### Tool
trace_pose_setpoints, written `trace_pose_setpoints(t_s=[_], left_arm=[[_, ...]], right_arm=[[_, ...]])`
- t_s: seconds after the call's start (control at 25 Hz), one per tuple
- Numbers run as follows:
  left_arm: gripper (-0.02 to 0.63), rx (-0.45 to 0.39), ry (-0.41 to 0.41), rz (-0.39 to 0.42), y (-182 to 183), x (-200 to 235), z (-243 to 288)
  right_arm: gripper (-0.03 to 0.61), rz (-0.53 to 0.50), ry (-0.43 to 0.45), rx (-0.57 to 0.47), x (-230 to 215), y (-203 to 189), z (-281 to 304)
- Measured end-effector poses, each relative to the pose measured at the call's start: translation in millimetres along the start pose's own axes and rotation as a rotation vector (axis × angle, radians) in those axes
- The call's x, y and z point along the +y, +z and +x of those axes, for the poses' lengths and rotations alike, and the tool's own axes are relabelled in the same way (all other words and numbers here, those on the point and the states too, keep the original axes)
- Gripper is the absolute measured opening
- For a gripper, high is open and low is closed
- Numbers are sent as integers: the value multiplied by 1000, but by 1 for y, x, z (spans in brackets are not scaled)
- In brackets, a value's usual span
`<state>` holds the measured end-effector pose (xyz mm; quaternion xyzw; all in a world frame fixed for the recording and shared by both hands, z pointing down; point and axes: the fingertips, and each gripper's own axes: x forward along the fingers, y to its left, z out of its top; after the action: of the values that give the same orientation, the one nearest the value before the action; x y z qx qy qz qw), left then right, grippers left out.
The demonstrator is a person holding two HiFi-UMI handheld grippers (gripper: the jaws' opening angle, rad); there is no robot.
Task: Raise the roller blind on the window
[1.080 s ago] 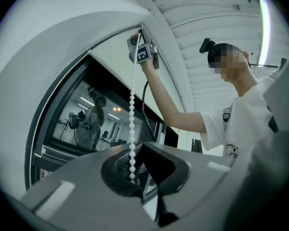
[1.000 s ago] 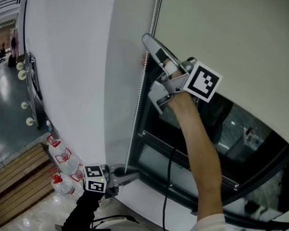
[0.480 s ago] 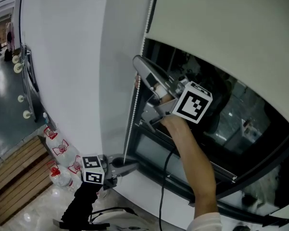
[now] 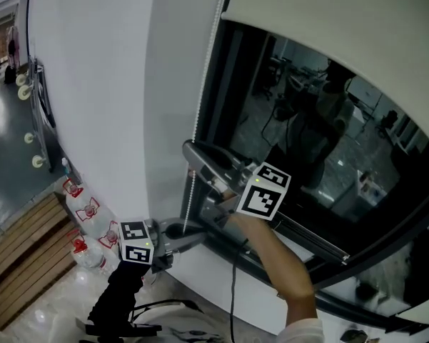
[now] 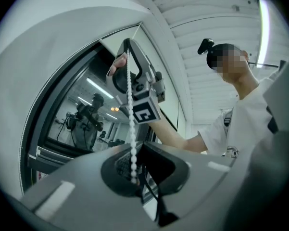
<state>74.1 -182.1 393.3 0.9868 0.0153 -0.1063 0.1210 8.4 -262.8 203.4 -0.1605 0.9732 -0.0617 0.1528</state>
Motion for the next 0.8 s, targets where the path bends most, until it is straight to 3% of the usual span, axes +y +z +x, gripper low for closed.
trace_pose_setpoints(t_s=[0.24,0.44,0.52,0.64,0.8], left_arm=[[-2,-11,6,4,5,4,-5],[-2,-11,2,8,5,2,-4],[-2,-11,0,8,5,1,-4],[-2,-10,-4,6,3,-1,-2],[-2,-1,-1,1,-2,-1,-4]], right_arm=[[12,56,-2,37,4,-41,-10],[20,80,49,42,10,-31,-10],[88,56,61,48,8,-19,-5],[128,25,72,4,1,17,7],[140,-30,90,-59,-4,75,30]])
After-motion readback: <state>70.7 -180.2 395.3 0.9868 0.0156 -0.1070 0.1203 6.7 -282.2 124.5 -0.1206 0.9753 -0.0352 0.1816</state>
